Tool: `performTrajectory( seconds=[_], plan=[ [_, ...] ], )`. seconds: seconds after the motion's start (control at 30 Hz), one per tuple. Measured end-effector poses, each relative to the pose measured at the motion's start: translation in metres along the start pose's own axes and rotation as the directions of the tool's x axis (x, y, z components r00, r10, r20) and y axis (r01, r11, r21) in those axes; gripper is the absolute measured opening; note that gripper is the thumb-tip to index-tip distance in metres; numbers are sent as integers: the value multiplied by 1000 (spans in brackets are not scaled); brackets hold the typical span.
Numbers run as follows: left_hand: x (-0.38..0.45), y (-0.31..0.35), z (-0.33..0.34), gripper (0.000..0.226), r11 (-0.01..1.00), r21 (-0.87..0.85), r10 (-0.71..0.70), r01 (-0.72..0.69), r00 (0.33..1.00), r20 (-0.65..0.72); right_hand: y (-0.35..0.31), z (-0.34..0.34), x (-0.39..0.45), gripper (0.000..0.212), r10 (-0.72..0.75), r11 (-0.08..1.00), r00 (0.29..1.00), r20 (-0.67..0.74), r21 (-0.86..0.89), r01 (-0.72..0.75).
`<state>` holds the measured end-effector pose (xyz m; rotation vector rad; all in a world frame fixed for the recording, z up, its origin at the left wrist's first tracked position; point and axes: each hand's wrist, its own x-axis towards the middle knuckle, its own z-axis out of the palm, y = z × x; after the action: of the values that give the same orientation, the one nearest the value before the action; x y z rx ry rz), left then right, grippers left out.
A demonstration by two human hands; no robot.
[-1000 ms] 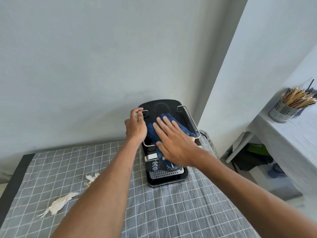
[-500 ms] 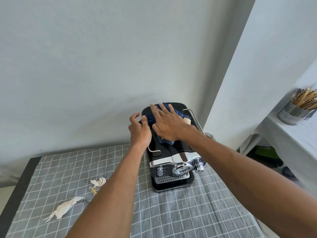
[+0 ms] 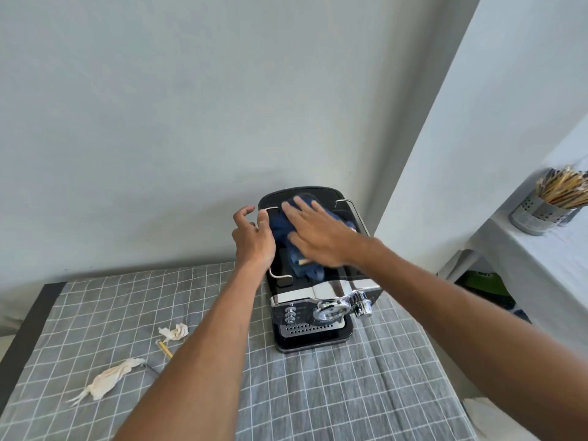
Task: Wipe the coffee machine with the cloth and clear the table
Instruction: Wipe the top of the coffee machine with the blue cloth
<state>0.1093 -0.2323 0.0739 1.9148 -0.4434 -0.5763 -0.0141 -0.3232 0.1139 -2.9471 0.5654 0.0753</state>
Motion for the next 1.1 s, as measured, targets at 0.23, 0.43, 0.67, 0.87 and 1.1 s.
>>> performTrajectory(
  seconds=[0.23,0.43,0.67,0.87,1.1],
  plan=[
    [-1,0,-1,26,999,21,41,-41,999,0,11,-1,27,67,186,975,980,-73,136,-175],
    [-1,-1,0,30,996,-17,92,-92,996,-19,-22,11,-63,65,95,986,991,-90,145,-81],
    [-3,1,1,30,996,-47,76,-77,997,-27,-17,3,-47,68,124,986,991,-42,119,-118],
    [-2,-1,-2,27,994,1,113,-113,993,-27,-14,7,-11,68,193,976,980,-53,112,-186],
    [-19,15,-16,27,922,328,236,-206,970,-55,3,-5,-26,60,133,961,978,-160,263,-87]
  ],
)
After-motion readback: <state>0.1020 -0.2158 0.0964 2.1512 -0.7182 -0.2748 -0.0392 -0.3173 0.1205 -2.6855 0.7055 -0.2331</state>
